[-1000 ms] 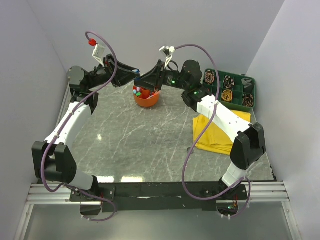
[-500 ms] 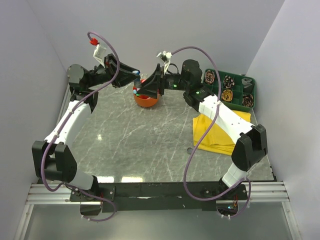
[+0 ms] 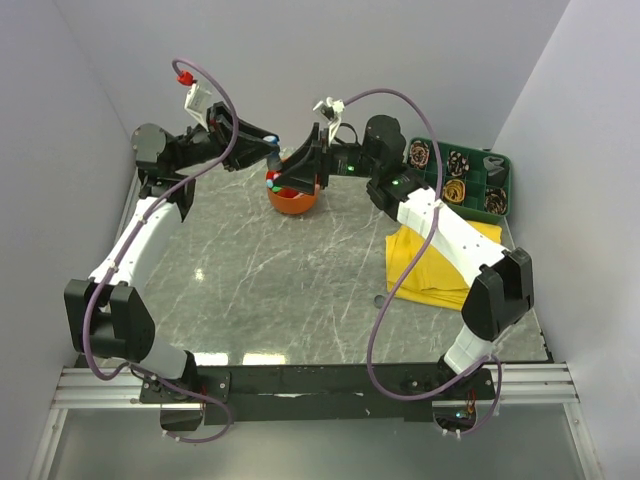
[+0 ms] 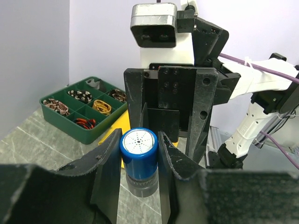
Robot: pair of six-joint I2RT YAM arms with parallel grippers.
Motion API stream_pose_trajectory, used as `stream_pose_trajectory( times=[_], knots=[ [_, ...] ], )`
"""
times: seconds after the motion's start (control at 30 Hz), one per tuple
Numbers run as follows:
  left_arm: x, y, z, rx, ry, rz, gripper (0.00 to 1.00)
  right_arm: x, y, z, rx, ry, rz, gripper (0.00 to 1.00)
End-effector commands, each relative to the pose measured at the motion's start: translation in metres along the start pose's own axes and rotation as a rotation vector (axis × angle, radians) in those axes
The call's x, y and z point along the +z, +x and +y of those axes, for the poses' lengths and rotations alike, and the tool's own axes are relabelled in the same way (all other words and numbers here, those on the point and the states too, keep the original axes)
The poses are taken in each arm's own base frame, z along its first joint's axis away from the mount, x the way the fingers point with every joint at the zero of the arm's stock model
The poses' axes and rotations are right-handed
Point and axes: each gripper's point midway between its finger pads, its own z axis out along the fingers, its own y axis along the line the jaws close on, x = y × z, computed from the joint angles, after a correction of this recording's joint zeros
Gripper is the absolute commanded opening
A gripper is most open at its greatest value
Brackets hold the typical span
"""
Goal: Sort the stationery into containers
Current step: Pick up the stationery from the center of the board, then close the stationery at the center of the board.
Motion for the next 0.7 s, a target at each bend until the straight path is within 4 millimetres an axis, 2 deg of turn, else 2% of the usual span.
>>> stream_pose_trajectory(
  times=[0.0,0.07,0.1,0.13,0.17,0.2,0.27,0.3,0.33,0.37,0.4,0.43,0.47,0.5,0.53,0.57,0.6,0.63,0.67],
  knots=[
    [0.001,-0.012,-0.01,0.065,0.026,-0.001,0.12,0.001,-0.034,0.009,-0.087,-0.021,-0.062,0.57],
    [0.0,-0.002,-0.008,0.089,0.029,0.04,0.1,-0.004,-0.028,0.008,-0.139,-0.014,-0.028,0.57],
    [-0.002,0.006,-0.003,0.089,0.015,0.055,0.1,-0.009,-0.015,0.005,-0.116,0.002,0.015,0.57],
    [-0.005,0.018,0.005,0.096,-0.007,0.079,0.09,-0.013,-0.012,0.003,-0.159,0.011,0.027,0.56],
    [-0.007,0.021,0.004,0.124,-0.018,0.084,0.09,-0.023,-0.016,0.005,-0.178,0.028,0.027,0.56],
    [-0.011,0.036,0.013,0.118,-0.058,0.086,0.08,-0.029,-0.004,0.002,-0.157,0.044,0.054,0.56],
    [-0.018,0.056,0.018,0.177,-0.097,0.095,0.05,-0.046,-0.008,0.002,-0.215,0.078,0.055,0.55],
    [-0.019,0.06,0.022,0.193,-0.126,0.089,0.04,-0.054,0.004,-0.002,-0.196,0.103,0.087,0.55],
    [-0.021,0.063,0.026,0.235,-0.144,0.091,0.04,-0.062,0.0,-0.001,-0.27,0.123,0.091,0.55],
    [-0.023,0.074,0.027,0.233,-0.162,0.103,0.03,-0.073,0.0,-0.007,-0.28,0.16,0.098,0.55],
    [-0.022,0.078,0.029,0.288,-0.173,0.111,0.03,-0.082,0.011,-0.014,-0.264,0.198,0.122,0.55],
    [-0.021,0.083,0.029,0.303,-0.177,0.121,0.02,-0.091,0.012,-0.02,-0.283,0.234,0.125,0.55],
    [-0.022,0.091,0.028,0.309,-0.184,0.132,0.02,-0.102,0.003,-0.018,-0.3,0.281,0.106,0.55],
    [-0.018,0.096,0.026,0.321,-0.177,0.133,0.01,-0.123,0.002,-0.037,-0.299,0.387,0.082,0.55],
    [-0.016,0.099,0.028,0.346,-0.195,0.131,0.01,-0.137,-0.01,-0.033,-0.317,0.443,0.046,0.55],
    [-0.016,0.108,0.026,0.348,-0.201,0.137,0.01,-0.15,-0.014,-0.038,-0.339,0.511,0.031,0.55],
    [-0.007,0.113,0.018,0.377,-0.179,0.129,0.01,-0.169,-0.007,-0.05,-0.34,0.6,0.032,0.55],
    [-0.003,0.116,0.018,0.386,-0.195,0.119,0.01,-0.188,-0.012,-0.06,-0.373,0.721,0.017,0.55],
    [-0.001,0.127,0.016,0.38,-0.196,0.121,0.01,-0.203,-0.02,-0.051,-0.41,0.774,-0.01,0.56]
  ],
)
